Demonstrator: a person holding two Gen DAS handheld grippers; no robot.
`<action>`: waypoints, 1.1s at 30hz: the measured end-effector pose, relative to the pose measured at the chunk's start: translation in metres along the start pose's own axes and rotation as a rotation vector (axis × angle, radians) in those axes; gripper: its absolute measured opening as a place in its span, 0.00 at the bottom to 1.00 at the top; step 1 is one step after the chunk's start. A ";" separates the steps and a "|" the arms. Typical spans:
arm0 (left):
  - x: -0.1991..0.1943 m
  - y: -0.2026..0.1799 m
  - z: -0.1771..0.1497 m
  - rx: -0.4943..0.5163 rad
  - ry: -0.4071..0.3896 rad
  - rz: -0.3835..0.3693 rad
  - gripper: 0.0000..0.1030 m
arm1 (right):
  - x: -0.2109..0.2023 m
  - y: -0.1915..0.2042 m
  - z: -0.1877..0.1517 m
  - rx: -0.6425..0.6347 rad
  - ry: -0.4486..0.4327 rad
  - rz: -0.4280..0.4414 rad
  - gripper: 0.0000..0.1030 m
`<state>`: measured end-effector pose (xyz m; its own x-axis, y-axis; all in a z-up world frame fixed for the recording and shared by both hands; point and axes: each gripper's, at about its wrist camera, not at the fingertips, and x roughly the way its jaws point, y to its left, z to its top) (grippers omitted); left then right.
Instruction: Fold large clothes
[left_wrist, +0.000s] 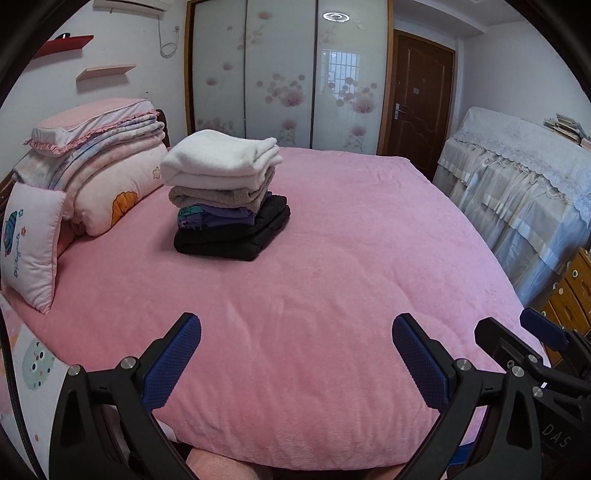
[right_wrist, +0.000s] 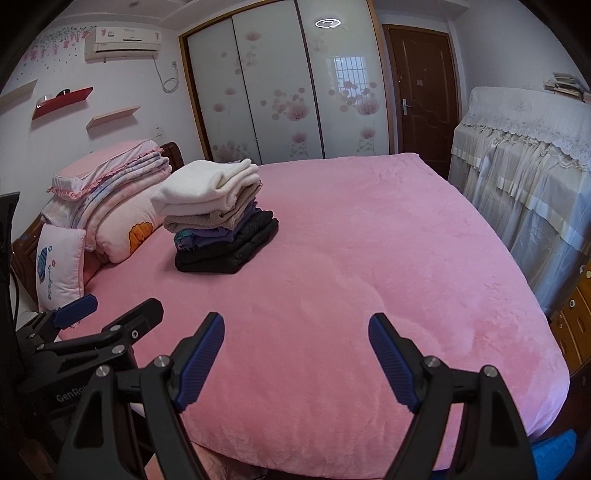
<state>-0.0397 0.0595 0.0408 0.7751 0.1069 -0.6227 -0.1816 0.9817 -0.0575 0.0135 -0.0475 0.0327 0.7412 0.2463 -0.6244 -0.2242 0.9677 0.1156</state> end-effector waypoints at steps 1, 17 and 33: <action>0.000 0.001 0.000 -0.005 0.000 0.000 1.00 | 0.000 0.000 -0.001 0.003 0.003 0.000 0.79; 0.003 0.001 -0.006 -0.022 0.015 0.004 1.00 | 0.000 -0.007 -0.006 0.005 0.003 -0.041 0.79; 0.005 -0.004 -0.007 -0.006 0.014 0.038 0.99 | -0.002 -0.013 -0.008 -0.007 0.002 -0.057 0.79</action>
<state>-0.0389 0.0554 0.0327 0.7590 0.1415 -0.6355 -0.2144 0.9760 -0.0388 0.0101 -0.0608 0.0259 0.7516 0.1905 -0.6315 -0.1861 0.9797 0.0741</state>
